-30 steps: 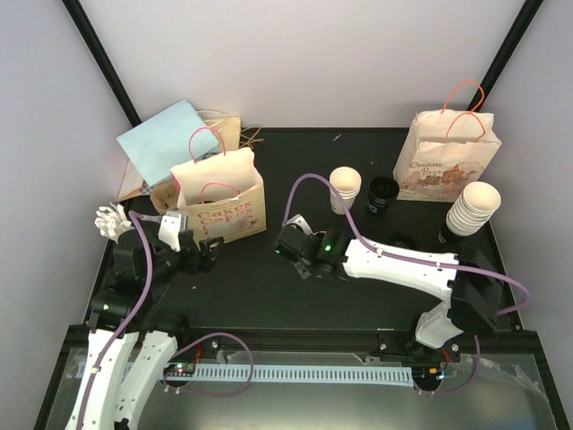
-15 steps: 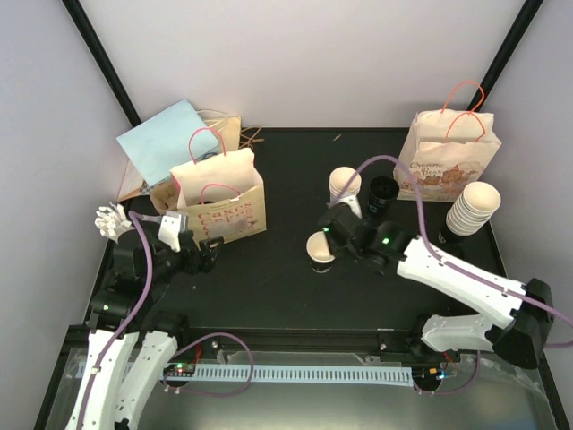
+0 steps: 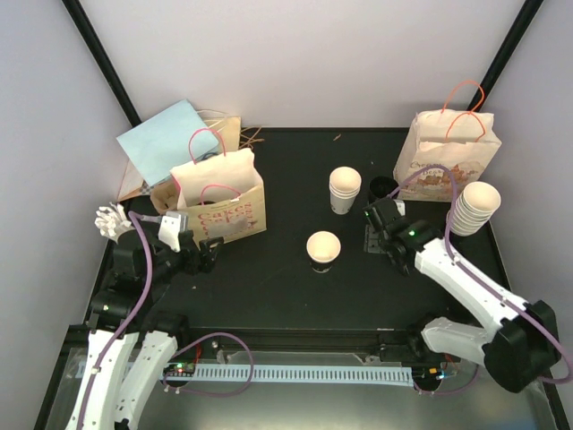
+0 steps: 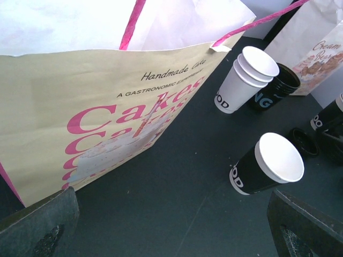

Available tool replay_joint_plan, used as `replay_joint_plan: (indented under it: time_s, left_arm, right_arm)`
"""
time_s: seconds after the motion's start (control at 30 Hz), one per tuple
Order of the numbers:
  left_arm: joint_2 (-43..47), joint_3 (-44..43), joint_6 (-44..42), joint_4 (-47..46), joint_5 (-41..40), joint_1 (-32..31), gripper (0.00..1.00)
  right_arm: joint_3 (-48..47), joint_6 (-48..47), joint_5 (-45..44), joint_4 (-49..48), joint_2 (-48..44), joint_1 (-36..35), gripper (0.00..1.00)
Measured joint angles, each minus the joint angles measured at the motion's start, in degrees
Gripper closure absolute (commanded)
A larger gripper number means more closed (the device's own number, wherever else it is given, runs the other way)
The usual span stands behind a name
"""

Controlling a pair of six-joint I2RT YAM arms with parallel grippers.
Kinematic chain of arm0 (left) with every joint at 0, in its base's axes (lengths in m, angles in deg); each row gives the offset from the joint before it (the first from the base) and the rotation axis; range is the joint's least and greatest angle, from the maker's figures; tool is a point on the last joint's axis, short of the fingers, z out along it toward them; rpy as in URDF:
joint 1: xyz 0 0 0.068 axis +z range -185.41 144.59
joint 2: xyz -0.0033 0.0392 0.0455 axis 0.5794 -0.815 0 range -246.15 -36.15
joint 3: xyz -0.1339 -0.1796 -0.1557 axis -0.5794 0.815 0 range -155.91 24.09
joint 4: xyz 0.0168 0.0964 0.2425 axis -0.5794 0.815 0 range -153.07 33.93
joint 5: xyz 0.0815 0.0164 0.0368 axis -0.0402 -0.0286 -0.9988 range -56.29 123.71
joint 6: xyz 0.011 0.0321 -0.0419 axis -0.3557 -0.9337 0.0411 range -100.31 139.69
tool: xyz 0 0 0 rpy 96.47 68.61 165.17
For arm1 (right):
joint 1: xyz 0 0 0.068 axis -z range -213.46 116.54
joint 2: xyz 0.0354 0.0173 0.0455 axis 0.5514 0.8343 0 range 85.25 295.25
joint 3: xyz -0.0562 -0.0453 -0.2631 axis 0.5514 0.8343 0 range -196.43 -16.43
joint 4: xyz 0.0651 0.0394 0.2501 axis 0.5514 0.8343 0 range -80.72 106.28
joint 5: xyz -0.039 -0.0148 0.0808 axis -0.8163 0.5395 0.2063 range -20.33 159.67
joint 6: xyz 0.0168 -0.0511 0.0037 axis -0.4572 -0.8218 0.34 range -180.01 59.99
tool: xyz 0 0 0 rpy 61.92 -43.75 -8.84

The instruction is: Pack the takeout coffee

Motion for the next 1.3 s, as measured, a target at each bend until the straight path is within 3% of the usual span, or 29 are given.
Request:
replay_joint_plan:
  time_s: [0.13,0.3,0.73,0.87,1.0,1.1,1.3]
  left_arm:
    - [0.63,0.07,0.0,-0.02,0.04,0.0,0.01]
    - [0.74,0.09,0.0,-0.02,0.13,0.0,0.01]
    - [0.85,0.09,0.0,0.0,0.39,0.0,0.01]
    - [1.25,0.09,0.0,0.0,0.37,0.0,0.01]
    - [1.49,0.09,0.0,0.0,0.37,0.0,0.01]
    - [1.6,0.09,0.0,0.0,0.37,0.0,0.01]
    - [1.55,0.09,0.0,0.0,0.37,0.0,0.01]
  right_arm:
    - [2.19,1.6,2.12,-3.15,4.26,5.11,0.38]
    - [3.78,2.64,1.92,-5.97,8.44,6.47,0.44]
    - [3.82,0.48,1.42,-13.35,21.57,12.98,0.49]
    - [2.62,-0.31,2.19,-13.38,24.85,13.18,0.58]
    - [0.39,-0.74,2.38,-13.2,28.11,13.22,0.81]
    - [-0.76,-0.98,2.45,-13.14,30.12,13.22,0.91]
    - [-0.98,-1.22,2.51,-11.89,28.92,13.22,0.91]
